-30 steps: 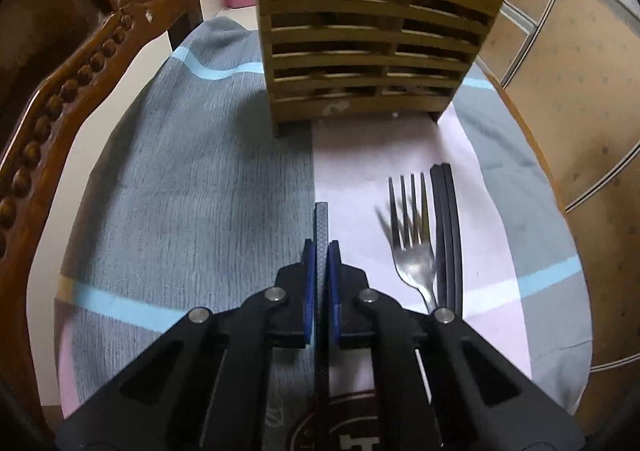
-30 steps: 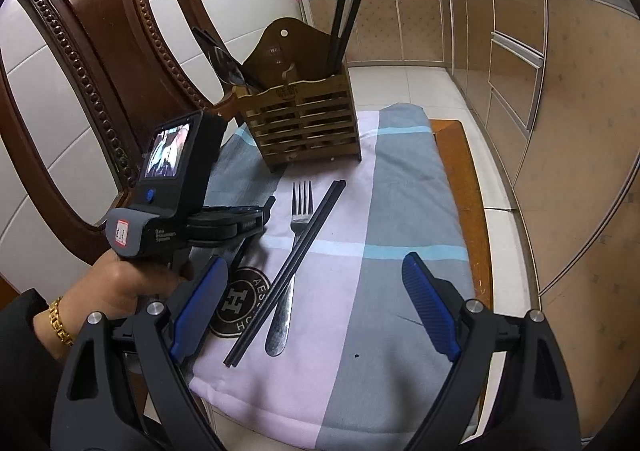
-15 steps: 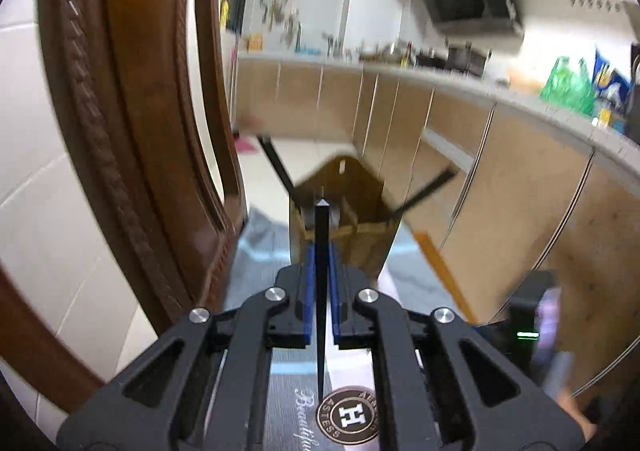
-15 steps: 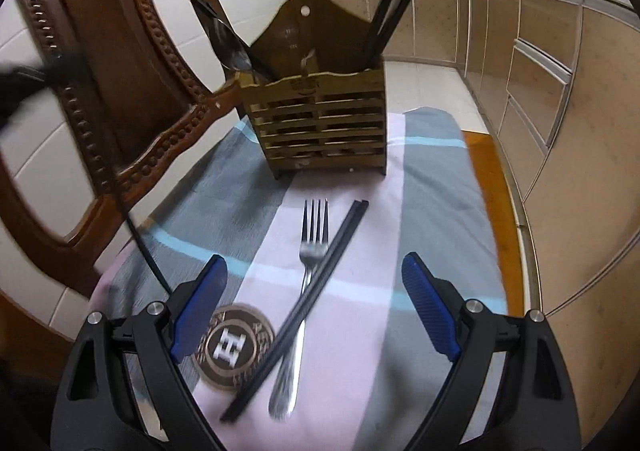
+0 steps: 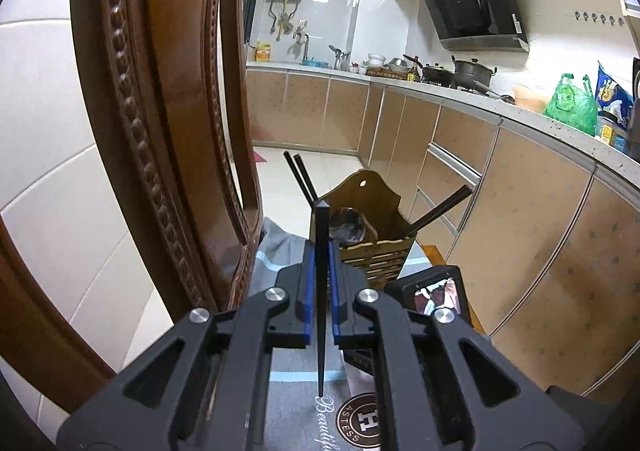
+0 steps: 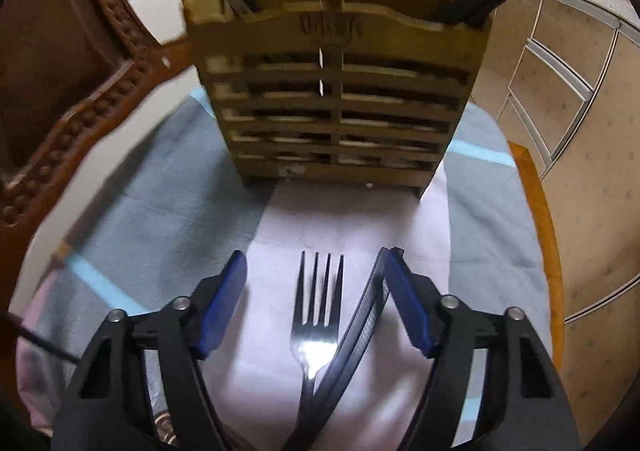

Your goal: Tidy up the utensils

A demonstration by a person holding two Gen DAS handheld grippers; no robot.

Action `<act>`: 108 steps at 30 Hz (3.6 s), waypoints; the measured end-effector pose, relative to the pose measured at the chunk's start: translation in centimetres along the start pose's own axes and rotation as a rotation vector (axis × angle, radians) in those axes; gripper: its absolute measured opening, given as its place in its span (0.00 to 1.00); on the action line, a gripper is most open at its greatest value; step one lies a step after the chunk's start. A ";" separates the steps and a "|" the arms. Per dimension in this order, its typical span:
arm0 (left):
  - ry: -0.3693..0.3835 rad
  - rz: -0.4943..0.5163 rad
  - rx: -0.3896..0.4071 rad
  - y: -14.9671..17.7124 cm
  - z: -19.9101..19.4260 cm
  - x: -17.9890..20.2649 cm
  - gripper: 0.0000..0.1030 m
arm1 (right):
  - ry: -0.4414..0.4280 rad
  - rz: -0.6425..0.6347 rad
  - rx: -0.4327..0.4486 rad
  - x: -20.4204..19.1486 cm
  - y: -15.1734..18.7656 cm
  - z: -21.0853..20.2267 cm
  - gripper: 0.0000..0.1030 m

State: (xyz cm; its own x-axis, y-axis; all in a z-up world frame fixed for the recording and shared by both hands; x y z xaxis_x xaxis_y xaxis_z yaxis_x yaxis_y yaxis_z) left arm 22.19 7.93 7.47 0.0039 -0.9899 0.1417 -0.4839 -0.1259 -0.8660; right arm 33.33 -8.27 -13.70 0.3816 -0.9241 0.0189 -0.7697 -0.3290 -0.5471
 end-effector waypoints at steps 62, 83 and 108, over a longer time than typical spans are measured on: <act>0.017 -0.020 0.007 0.3 1.3 -1.6 0.06 | 0.055 -0.031 0.102 -0.4 2.3 -8.4 0.65; 0.010 -0.001 -0.046 1.0 3.8 -1.5 0.06 | -0.259 -0.093 -0.021 1.7 -2.0 2.1 0.18; 0.044 -0.045 -0.011 0.7 2.2 -2.1 0.06 | -0.036 -0.252 0.427 -2.4 -3.8 -22.1 0.02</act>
State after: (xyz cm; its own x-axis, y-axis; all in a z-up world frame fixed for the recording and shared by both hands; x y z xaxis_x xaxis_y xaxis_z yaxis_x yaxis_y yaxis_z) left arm 23.75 9.84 5.56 -0.0126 -0.9795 0.2012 -0.4935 -0.1690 -0.8532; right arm 24.04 -9.10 6.80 0.5522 -0.8162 0.1699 -0.3756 -0.4255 -0.8233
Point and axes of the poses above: each gripper's, at about its wrist camera, not at the fingertips, and z roughly the way its jaws point, x to its right, y to its underside, the point moved 6 cm from there along z, roughly the way its jaws point, and after that the axes turned 3 degrees about -x, right-handed, at the moved point
